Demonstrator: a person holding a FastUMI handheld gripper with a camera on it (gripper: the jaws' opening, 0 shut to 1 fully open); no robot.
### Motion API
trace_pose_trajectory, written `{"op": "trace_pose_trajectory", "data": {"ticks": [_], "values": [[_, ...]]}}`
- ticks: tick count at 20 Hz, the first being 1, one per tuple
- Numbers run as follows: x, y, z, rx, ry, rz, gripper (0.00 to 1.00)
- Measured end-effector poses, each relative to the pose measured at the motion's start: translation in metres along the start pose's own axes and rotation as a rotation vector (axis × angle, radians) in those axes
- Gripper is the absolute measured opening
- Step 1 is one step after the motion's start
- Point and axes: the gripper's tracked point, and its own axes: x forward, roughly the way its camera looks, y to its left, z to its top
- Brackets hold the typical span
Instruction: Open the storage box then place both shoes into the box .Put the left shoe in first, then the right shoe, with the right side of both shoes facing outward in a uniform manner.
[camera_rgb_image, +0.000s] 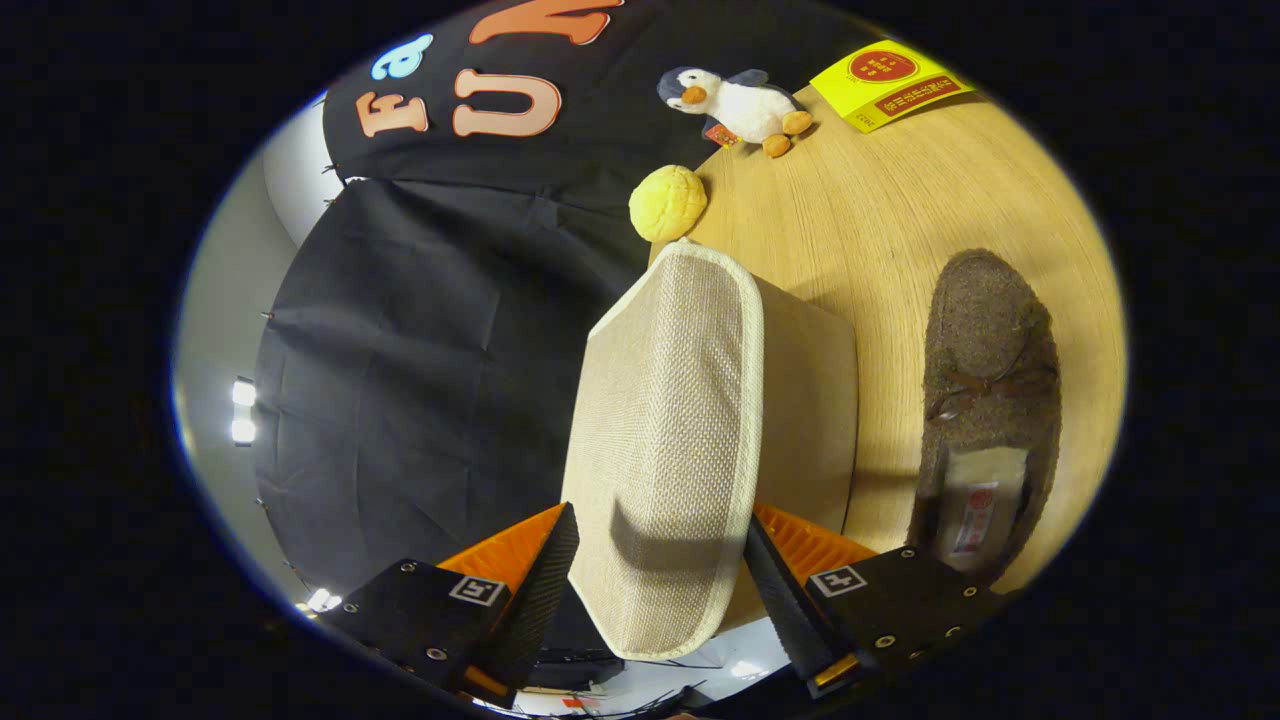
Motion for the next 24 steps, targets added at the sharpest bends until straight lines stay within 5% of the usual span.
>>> {"op": "trace_pose_trajectory", "data": {"ticks": [9,11,14,21,24], "values": [[-0.040,0.127,0.012,-0.148,-0.032,0.201,0.75],[-0.033,0.143,0.015,-0.209,-0.026,0.194,0.72],[-0.022,0.164,0.015,-0.258,-0.047,0.187,0.49],[0.015,0.203,0.011,-0.300,-0.055,0.149,0.16],[0.036,0.222,0.004,-0.333,-0.042,0.136,0.15]]}}
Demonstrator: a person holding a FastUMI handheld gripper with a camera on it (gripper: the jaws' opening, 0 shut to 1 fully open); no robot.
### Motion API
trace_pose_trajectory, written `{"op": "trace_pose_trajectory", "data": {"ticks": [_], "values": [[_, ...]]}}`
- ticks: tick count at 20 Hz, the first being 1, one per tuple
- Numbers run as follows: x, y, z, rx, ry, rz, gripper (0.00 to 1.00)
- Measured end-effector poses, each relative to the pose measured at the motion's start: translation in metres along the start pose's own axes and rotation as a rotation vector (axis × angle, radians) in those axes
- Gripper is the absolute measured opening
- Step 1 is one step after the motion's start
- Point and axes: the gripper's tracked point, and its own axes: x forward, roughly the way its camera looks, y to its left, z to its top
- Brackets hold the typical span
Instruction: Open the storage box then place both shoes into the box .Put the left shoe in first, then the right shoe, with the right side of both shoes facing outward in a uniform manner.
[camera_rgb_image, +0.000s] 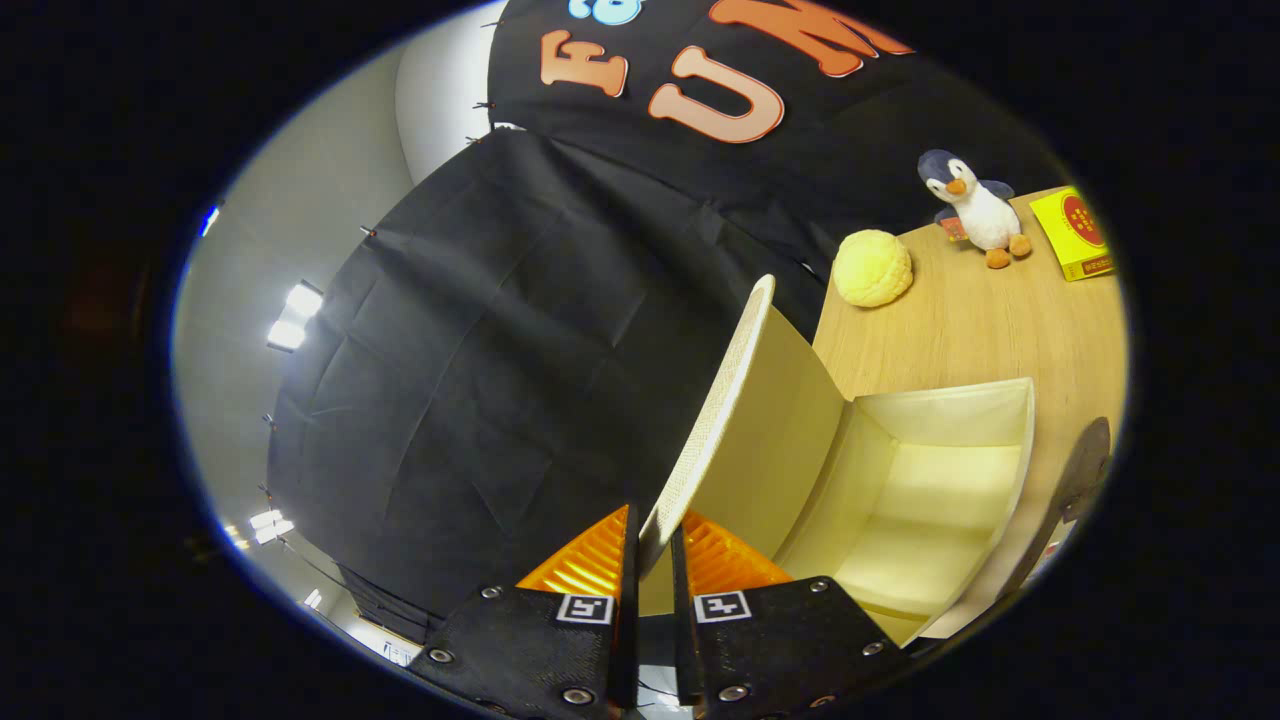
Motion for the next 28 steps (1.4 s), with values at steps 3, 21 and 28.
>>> {"op": "trace_pose_trajectory", "data": {"ticks": [3,21,28], "values": [[0.025,0.018,0.000,-0.046,0.028,-0.025,0.16],[0.181,0.035,-0.058,-0.005,0.152,-0.156,0.15],[0.115,0.036,-0.024,-0.182,0.049,-0.174,0.63]]}}
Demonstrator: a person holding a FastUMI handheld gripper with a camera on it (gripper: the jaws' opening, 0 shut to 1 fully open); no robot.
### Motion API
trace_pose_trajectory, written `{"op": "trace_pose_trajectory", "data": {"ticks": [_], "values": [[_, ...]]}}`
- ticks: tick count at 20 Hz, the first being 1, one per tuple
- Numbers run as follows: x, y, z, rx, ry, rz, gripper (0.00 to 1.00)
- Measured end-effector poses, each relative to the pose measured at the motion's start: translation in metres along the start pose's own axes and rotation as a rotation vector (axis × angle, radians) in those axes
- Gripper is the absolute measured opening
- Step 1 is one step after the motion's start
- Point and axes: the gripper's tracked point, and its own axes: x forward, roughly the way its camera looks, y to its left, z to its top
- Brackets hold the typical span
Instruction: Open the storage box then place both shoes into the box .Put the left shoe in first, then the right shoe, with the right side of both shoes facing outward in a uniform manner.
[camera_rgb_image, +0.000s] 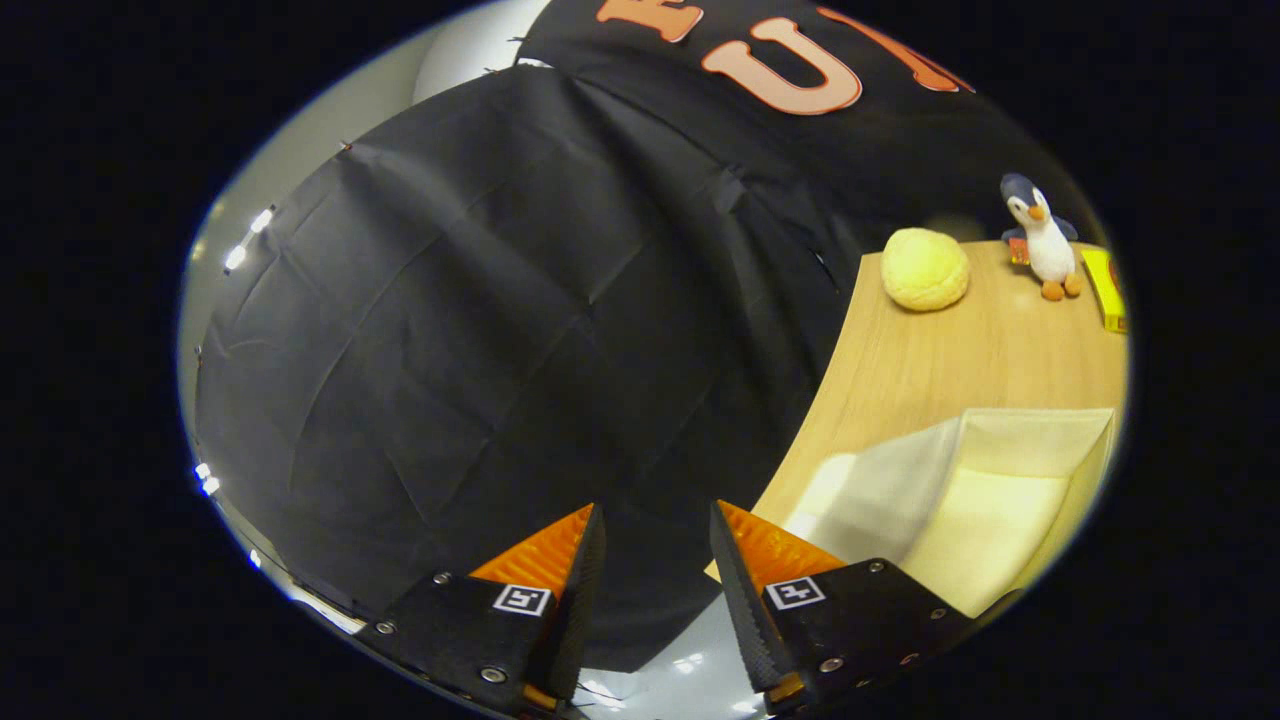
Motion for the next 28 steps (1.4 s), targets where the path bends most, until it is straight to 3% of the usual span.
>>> {"op": "trace_pose_trajectory", "data": {"ticks": [7,11,22,27,28], "values": [[-0.090,-0.094,-0.001,-0.215,-0.055,-0.160,0.81],[-0.141,-0.165,-0.004,-0.288,-0.097,-0.337,0.86],[-0.229,-0.356,-0.091,-0.167,0.028,-0.729,0.85],[-0.235,-0.407,-0.132,-0.134,0.091,-0.820,0.81],[-0.233,-0.415,-0.134,-0.121,0.086,-0.831,0.77]]}}
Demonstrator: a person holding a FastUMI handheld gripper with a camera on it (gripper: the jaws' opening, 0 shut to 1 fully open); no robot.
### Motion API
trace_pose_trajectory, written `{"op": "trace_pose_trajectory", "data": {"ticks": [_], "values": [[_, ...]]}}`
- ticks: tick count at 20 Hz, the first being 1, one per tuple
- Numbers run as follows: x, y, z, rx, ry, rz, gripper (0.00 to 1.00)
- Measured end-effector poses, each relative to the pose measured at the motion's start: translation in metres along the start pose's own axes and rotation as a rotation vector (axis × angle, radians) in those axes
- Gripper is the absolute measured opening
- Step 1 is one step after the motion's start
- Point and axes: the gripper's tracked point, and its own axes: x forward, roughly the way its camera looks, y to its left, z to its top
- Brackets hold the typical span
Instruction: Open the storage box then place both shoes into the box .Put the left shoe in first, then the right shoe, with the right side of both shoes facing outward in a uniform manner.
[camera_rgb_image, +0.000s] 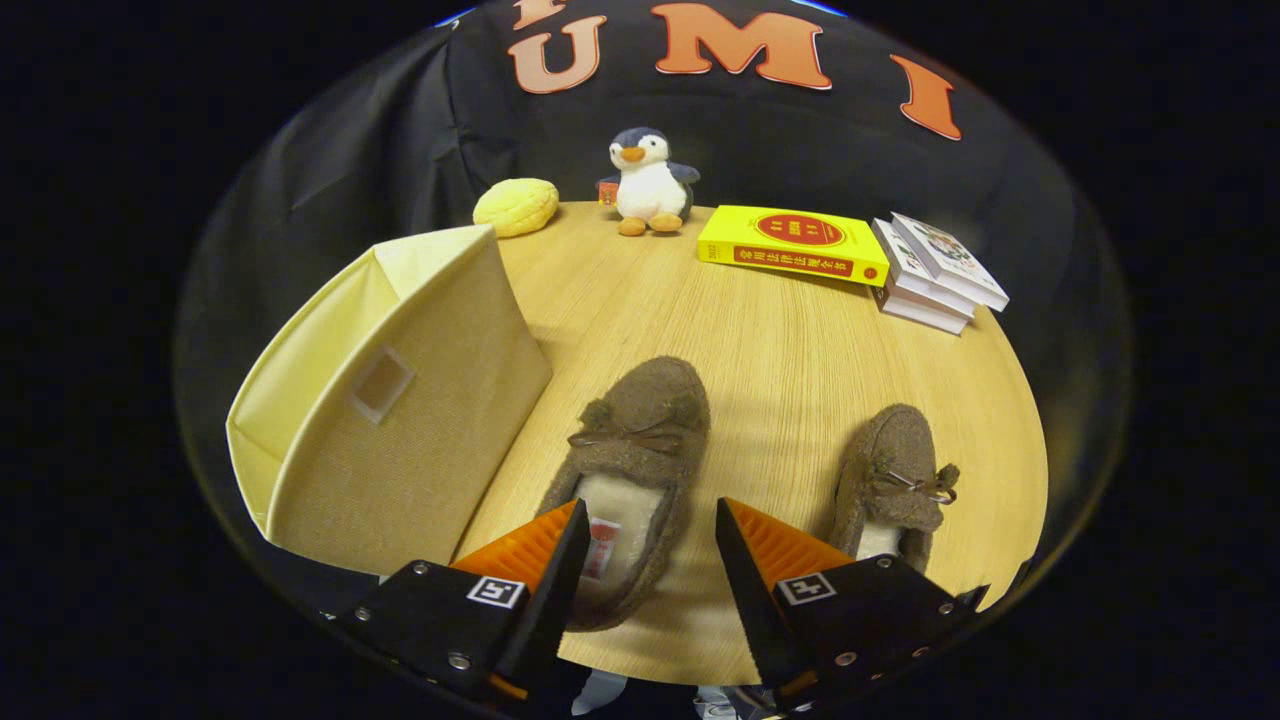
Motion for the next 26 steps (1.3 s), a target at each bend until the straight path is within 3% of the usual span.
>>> {"op": "trace_pose_trajectory", "data": {"ticks": [3,4,7,9,12,14,18,22,26], "values": [[0.022,-0.002,-0.002,0.029,0.013,-0.009,0.69],[0.028,-0.004,-0.001,0.042,0.016,-0.014,0.59],[0.043,-0.015,0.007,0.054,-0.018,-0.067,0.42],[0.050,-0.010,0.003,0.037,0.007,-0.055,0.34],[0.052,-0.013,0.001,0.068,0.020,-0.085,0.10],[0.049,-0.010,0.002,0.138,0.038,-0.062,0.04],[0.027,-0.012,0.012,0.157,0.032,-0.065,0.03],[-0.011,-0.002,0.026,0.233,0.020,-0.013,0.03],[-0.053,0.003,0.060,0.250,-0.011,-0.013,0.03]]}}
